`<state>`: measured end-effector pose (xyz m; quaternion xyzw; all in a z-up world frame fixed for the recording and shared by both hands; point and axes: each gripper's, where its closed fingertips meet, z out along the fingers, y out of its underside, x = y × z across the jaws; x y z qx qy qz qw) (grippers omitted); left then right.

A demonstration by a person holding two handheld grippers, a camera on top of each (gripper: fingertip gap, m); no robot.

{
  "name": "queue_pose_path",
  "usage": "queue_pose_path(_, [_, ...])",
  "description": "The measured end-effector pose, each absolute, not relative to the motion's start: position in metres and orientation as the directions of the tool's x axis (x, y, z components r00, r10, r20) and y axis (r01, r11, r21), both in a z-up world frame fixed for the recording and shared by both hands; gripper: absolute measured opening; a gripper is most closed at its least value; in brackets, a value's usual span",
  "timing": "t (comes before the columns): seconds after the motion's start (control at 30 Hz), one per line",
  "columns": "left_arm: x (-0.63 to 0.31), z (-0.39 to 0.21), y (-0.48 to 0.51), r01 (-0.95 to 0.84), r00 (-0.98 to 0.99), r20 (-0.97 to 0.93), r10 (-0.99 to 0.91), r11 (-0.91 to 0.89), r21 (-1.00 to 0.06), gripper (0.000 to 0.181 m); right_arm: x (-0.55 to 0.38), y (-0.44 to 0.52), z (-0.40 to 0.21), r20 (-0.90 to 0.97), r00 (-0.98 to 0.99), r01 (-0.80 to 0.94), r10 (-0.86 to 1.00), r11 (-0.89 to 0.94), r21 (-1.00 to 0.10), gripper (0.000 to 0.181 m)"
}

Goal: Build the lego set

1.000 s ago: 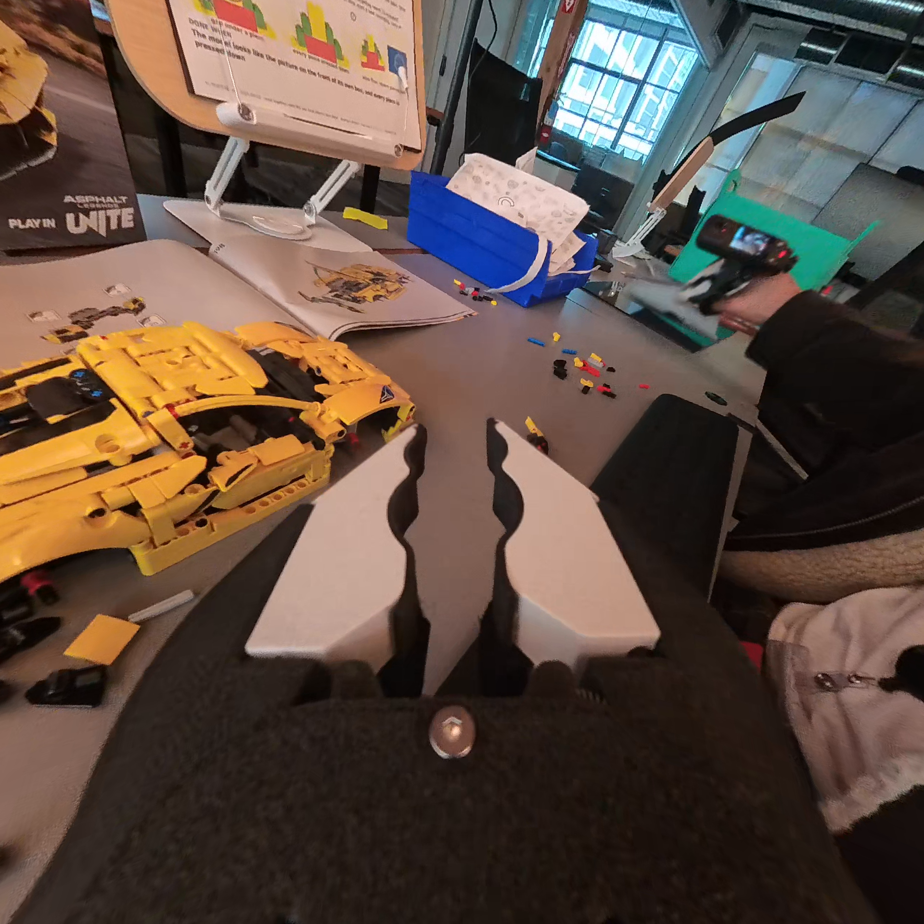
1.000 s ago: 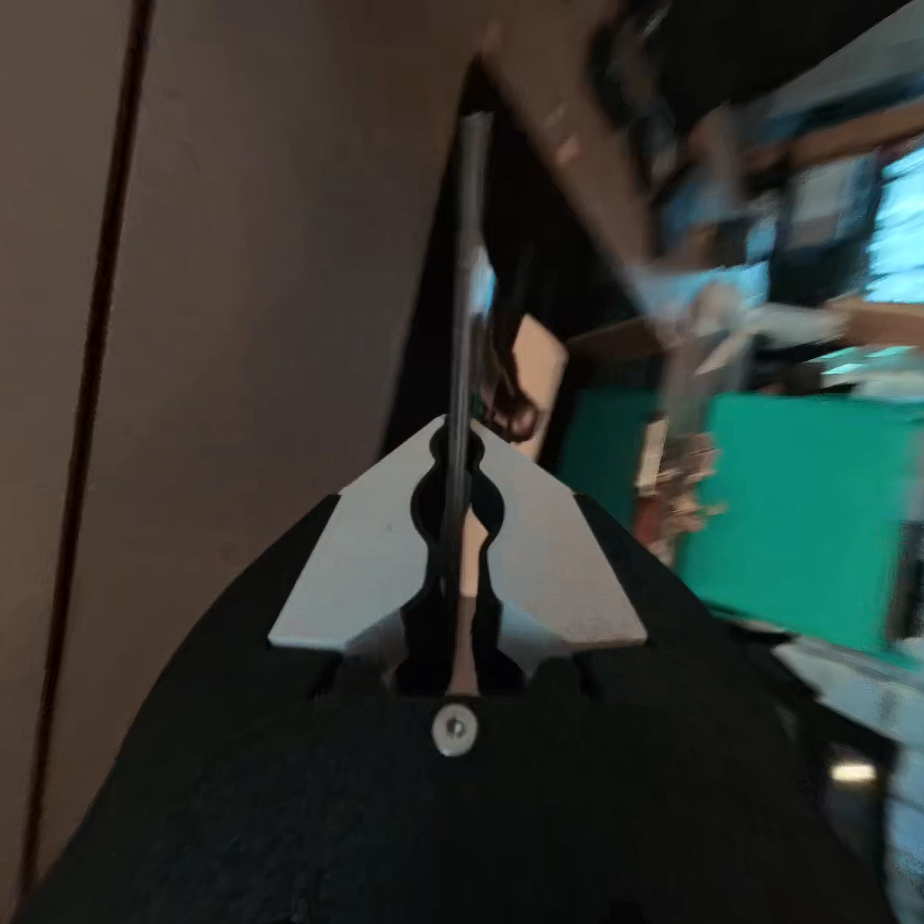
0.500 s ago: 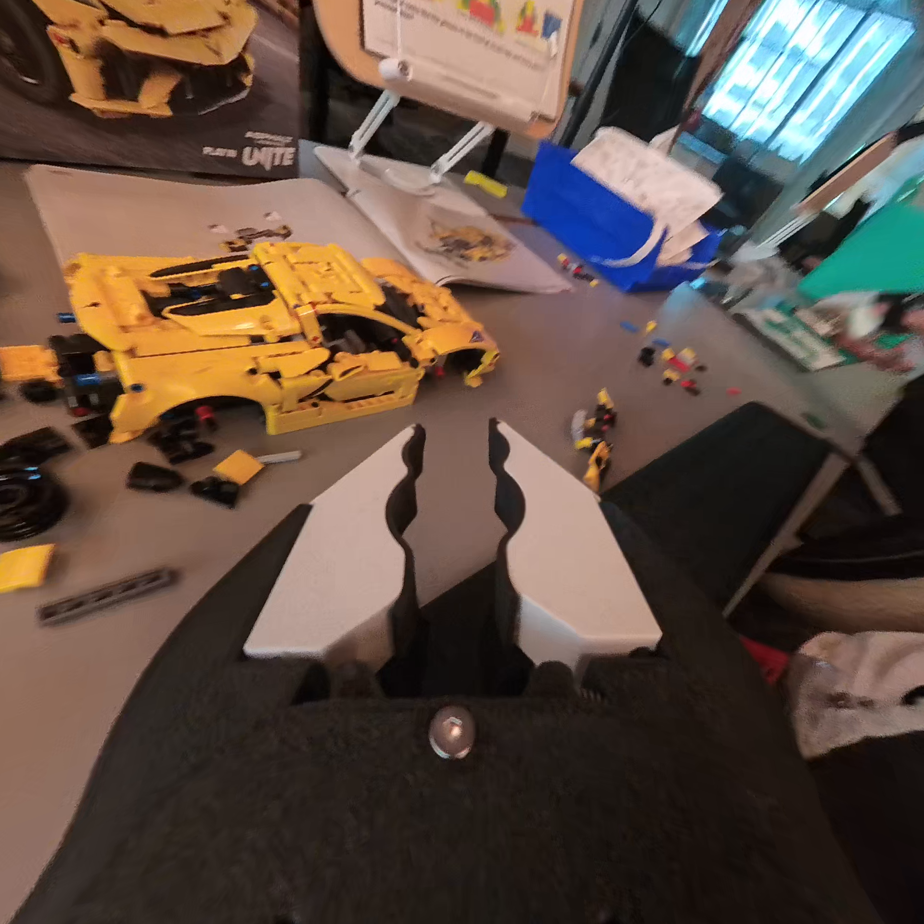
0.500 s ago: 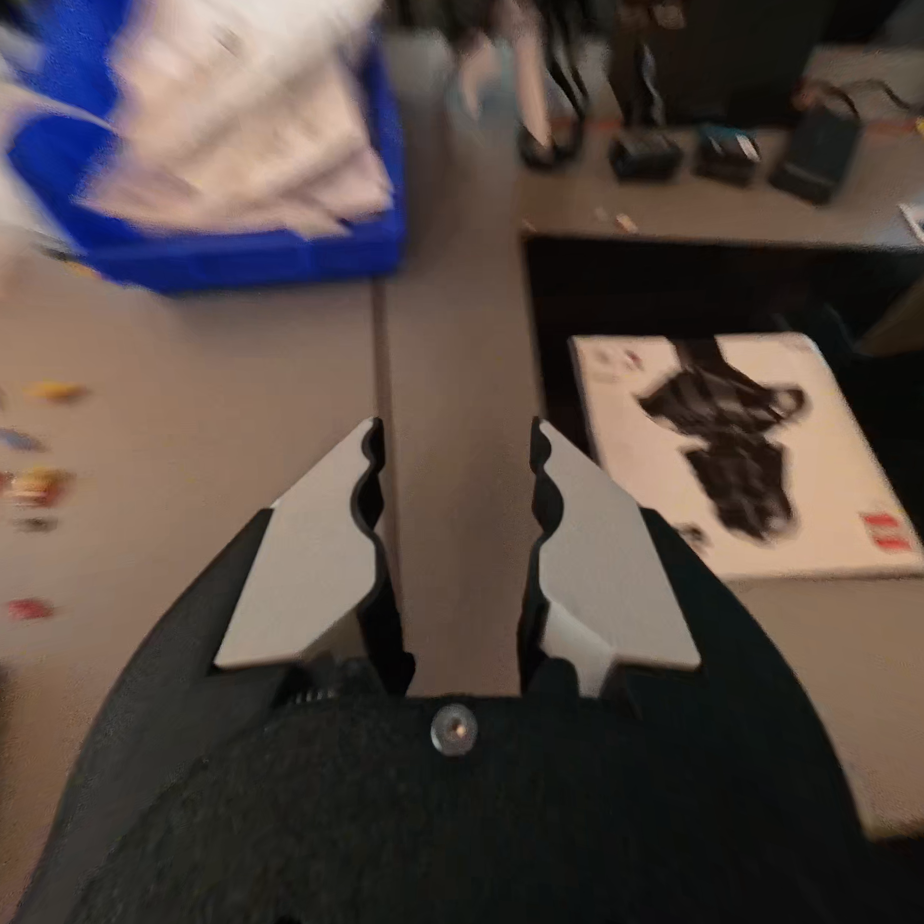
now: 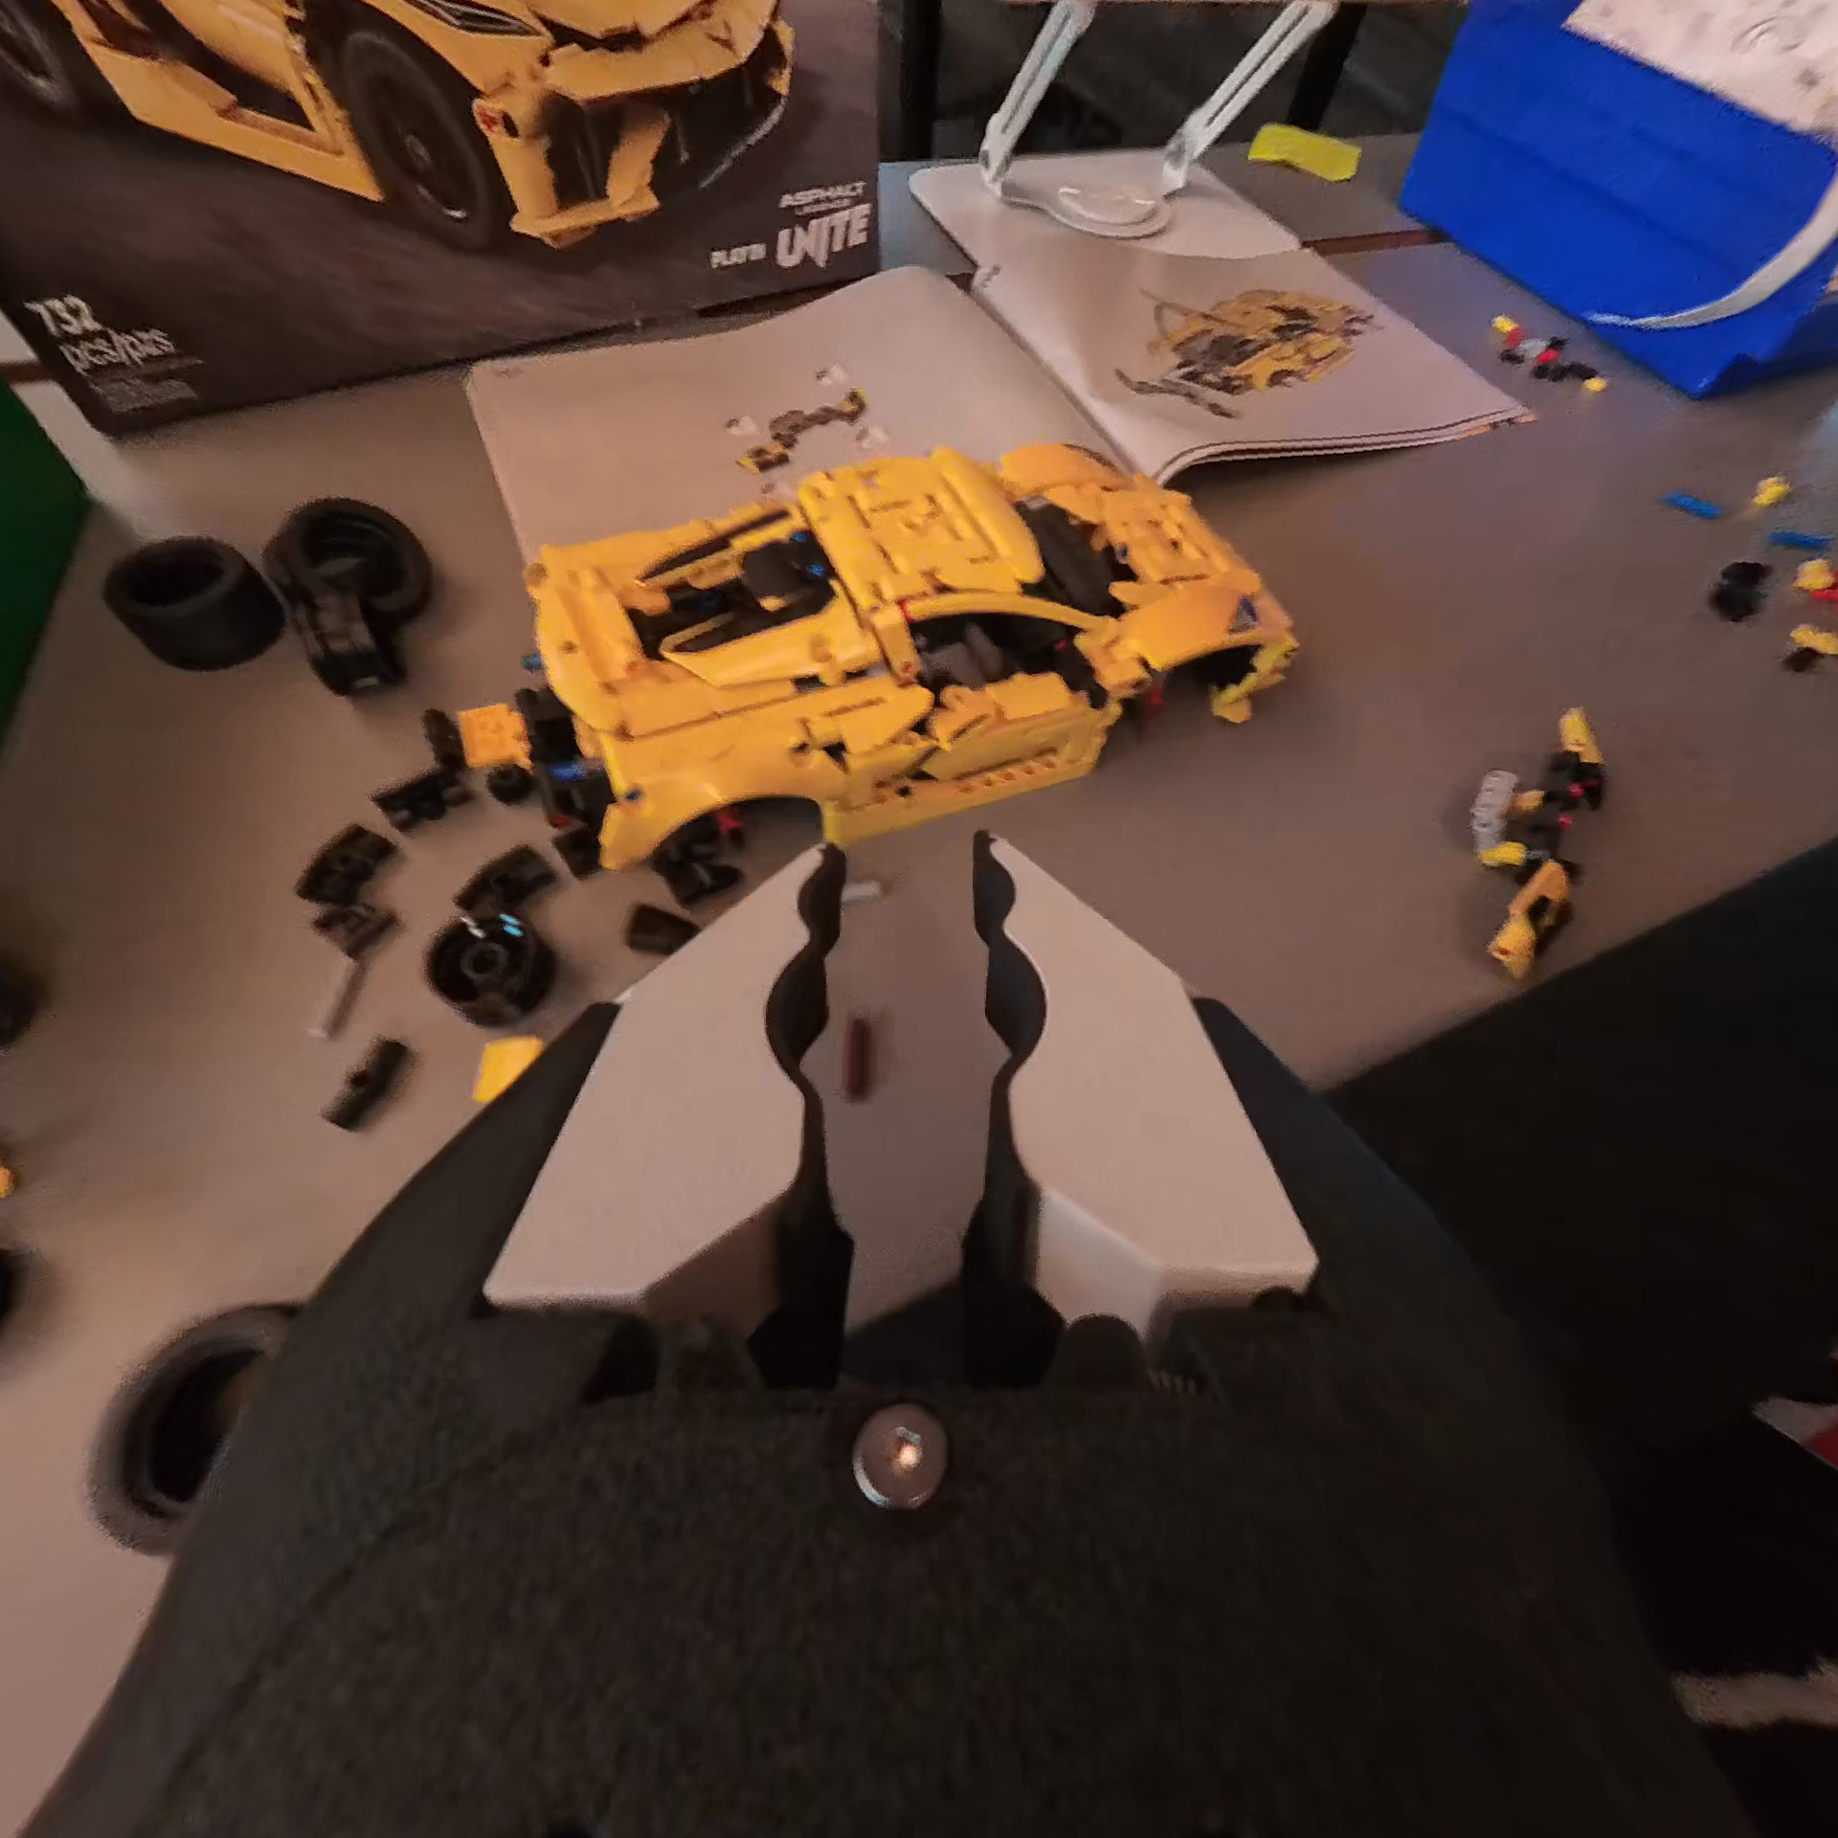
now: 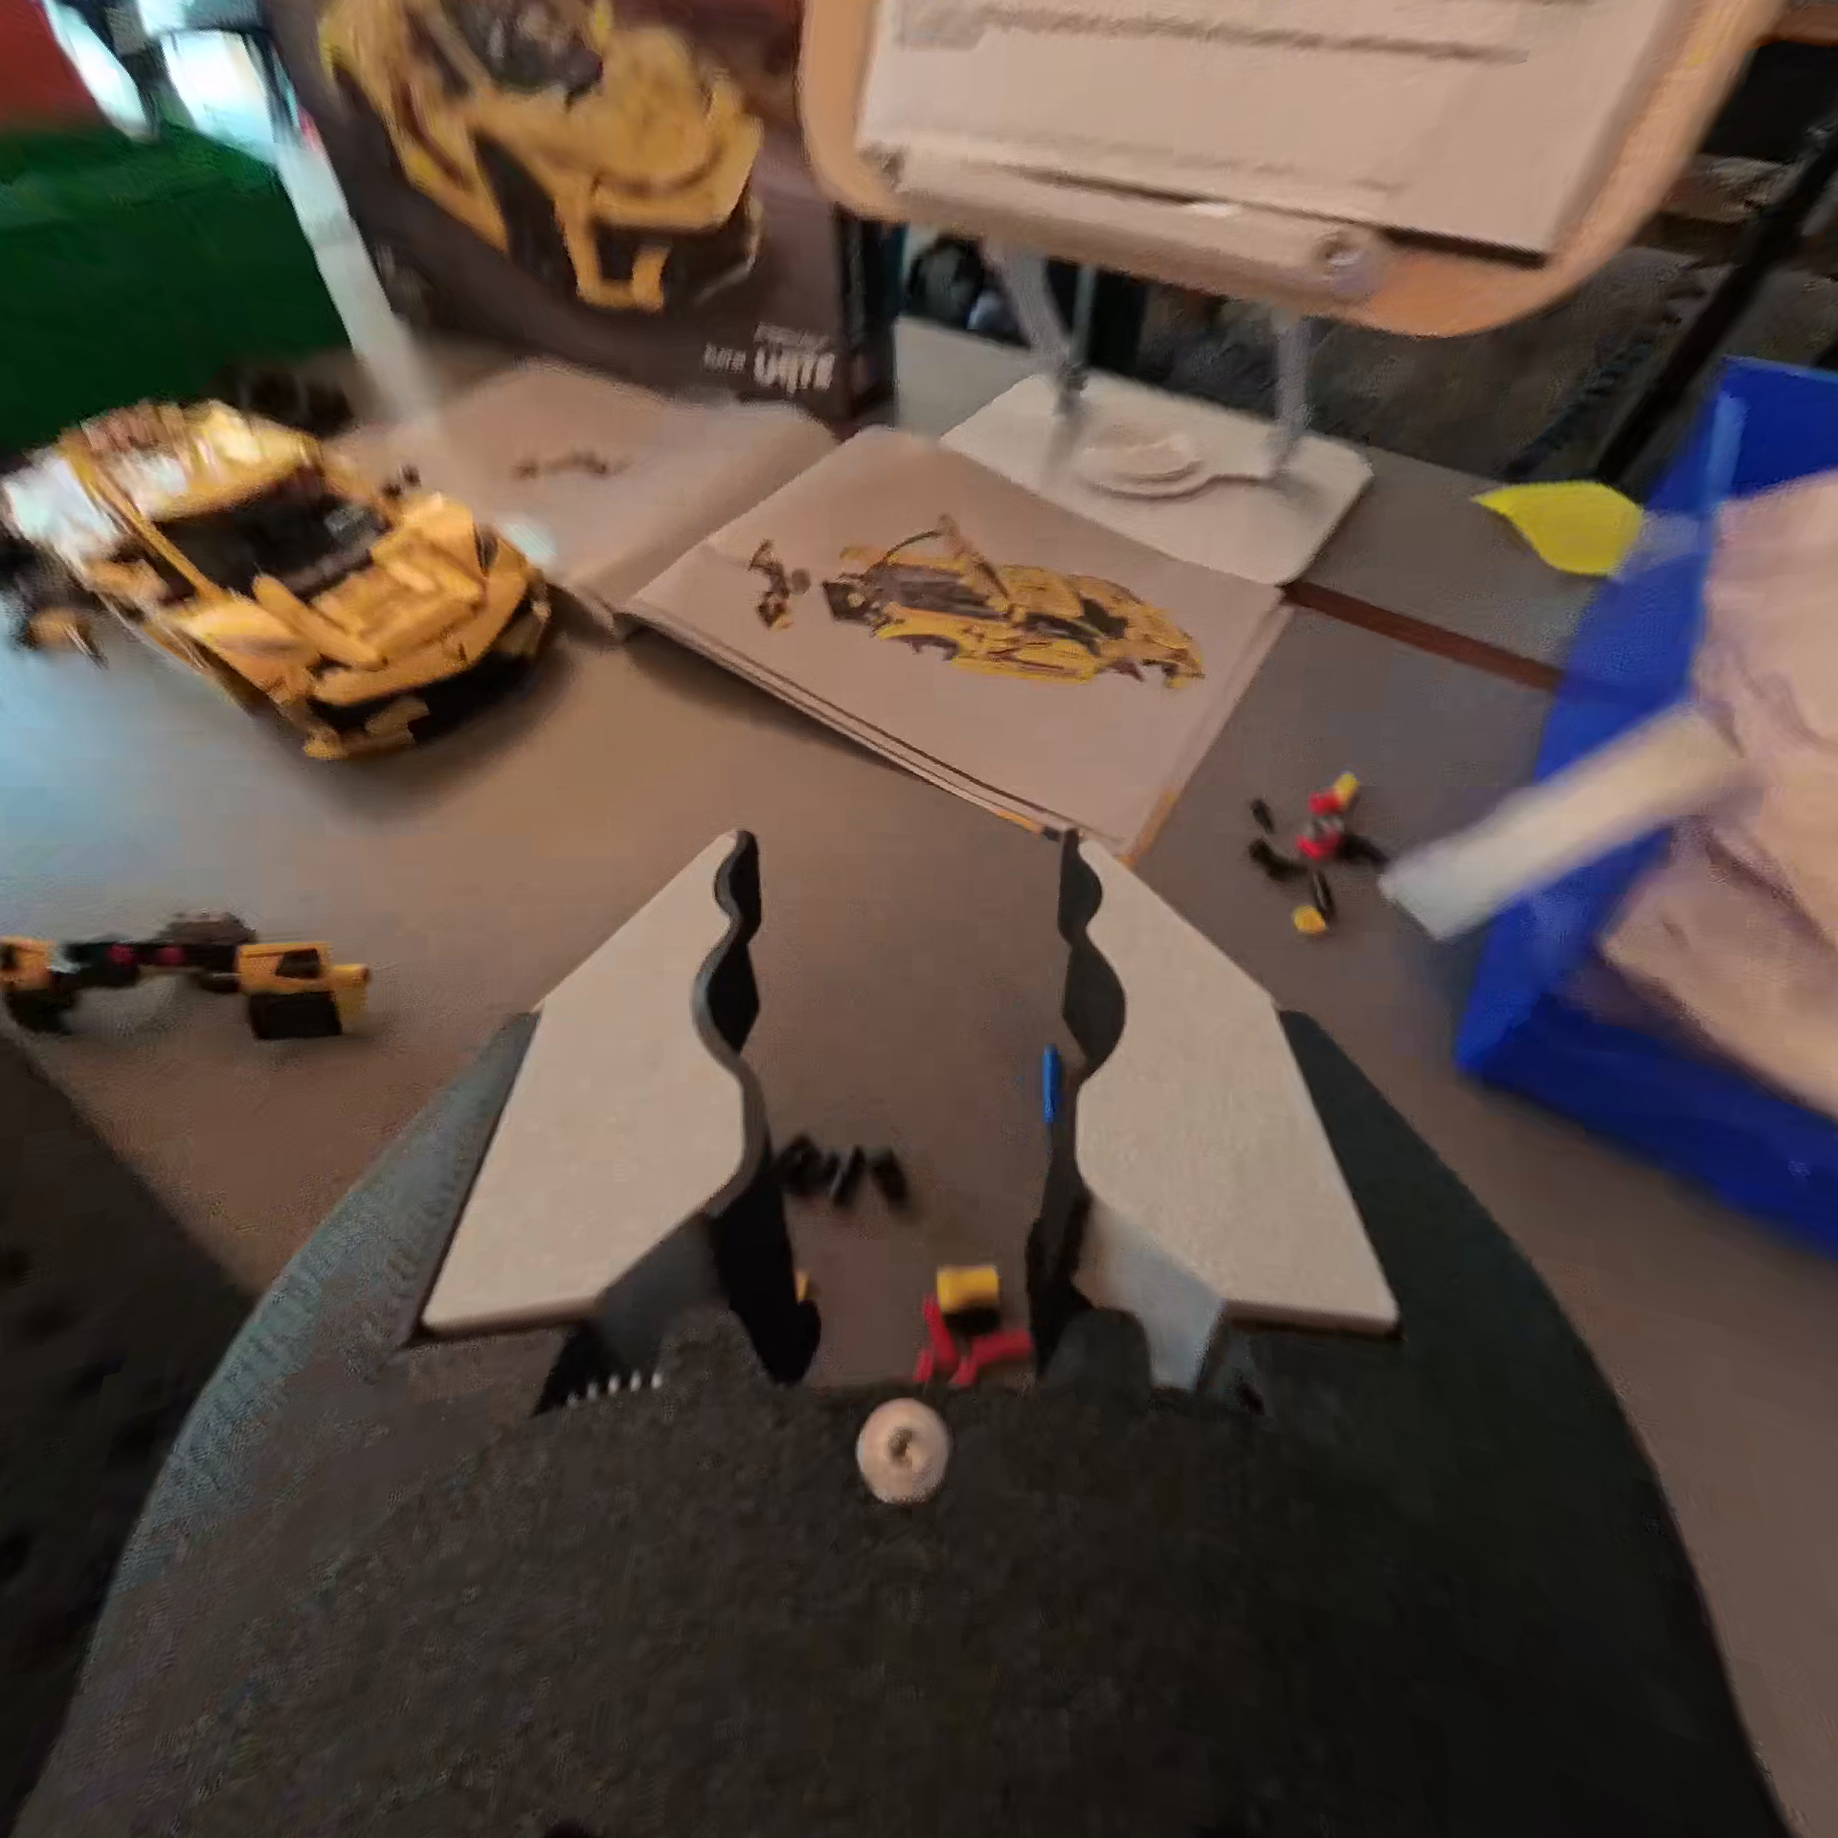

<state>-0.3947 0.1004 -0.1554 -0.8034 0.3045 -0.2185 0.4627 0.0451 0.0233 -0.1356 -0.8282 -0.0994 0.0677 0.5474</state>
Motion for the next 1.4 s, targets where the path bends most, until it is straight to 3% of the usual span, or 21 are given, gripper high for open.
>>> queue_pose_path(0.1, [-0.393, -0.154, 0.129, -0.329, 0.712, 0.055, -0.700, -0.402, -0.854, 0.045, -0.006, 0.071, -0.142, -0.013, 0.929, 0.168, 0.370, -0.452, -0.876, 0.060])
queue_pose_path(0.23, [-0.383, -0.156, 0.146, -0.323, 0.717, 0.029, -0.696, -0.369, -0.871, 0.072, -0.046, 0.111, -0.184, -0.069, 0.913, 0.194, 0.402, -0.577, -0.793, 0.090])
queue_pose_path(0.33, [-0.384, -0.165, 0.160, -0.277, 0.749, 0.065, -0.660, -0.400, -0.874, 0.077, -0.048, 0.135, -0.201, -0.051, 0.937, 0.161, 0.344, -0.557, -0.815, 0.091])
queue_pose_path(0.43, [-0.381, -0.156, 0.179, -0.226, 0.742, 0.117, -0.660, -0.411, -0.883, 0.083, -0.047, 0.146, -0.221, -0.001, 0.928, 0.242, 0.373, -0.606, -0.758, 0.092])
queue_pose_path(0.53, [-0.366, -0.137, 0.213, -0.286, 0.709, 0.062, -0.702, -0.367, -0.885, 0.084, -0.044, 0.163, -0.234, -0.010, 0.919, 0.271, 0.393, -0.652, -0.708, 0.092])
queue_pose_path(0.67, [-0.345, -0.146, 0.286, -0.439, 0.662, 0.008, -0.750, -0.397, -0.806, 0.071, -0.034, 0.187, -0.232, -0.078, 0.926, 0.204, 0.371, -0.660, -0.723, 0.077])
queue_pose_path(0.73, [-0.318, -0.164, 0.302, -0.507, 0.584, 0.071, -0.809, -0.432, -0.746, 0.043, -0.026, 0.185, -0.246, -0.069, 0.927, 0.227, 0.369, -0.696, -0.681, 0.067])
queue_pose_path(0.83, [-0.296, -0.201, 0.319, -0.631, 0.531, 0.079, -0.843, -0.456, -0.628, 0.037, -0.010, 0.177, -0.247, -0.016, 0.933, 0.248, 0.360, -0.673, -0.697, 0.025])
queue_pose_path(0.93, [-0.286, -0.230, 0.315, -0.720, 0.488, 0.058, -0.871, -0.440, -0.537, 0.037, 0.002, 0.167, -0.247, -0.012, 0.935, 0.236, 0.355, -0.648, -0.724, 0.003])
queue_pose_path(1.03, [-0.288, -0.242, 0.312, -0.781, 0.470, 0.002, -0.883, -0.417, -0.465, 0.036, 0.009, 0.171, -0.247, 0.007, 0.932, 0.255, 0.362, -0.642, -0.723, 0.000])
queue_pose_path(1.17, [-0.287, -0.243, 0.311, -0.781, 0.473, 0.048, -0.880, -0.444, -0.440, 0.027, 0.017, 0.189, -0.248, 0.066, 0.933, 0.299, 0.353, -0.662, -0.688, 0.000])
queue_pose_path(1.4, [-0.294, -0.243, 0.306, -0.780, 0.479, 0.061, -0.876, -0.456, -0.428, 0.025, 0.014, 0.190, -0.248, -0.002, 0.942, 0.244, 0.336, -0.688, -0.684, 0.000])
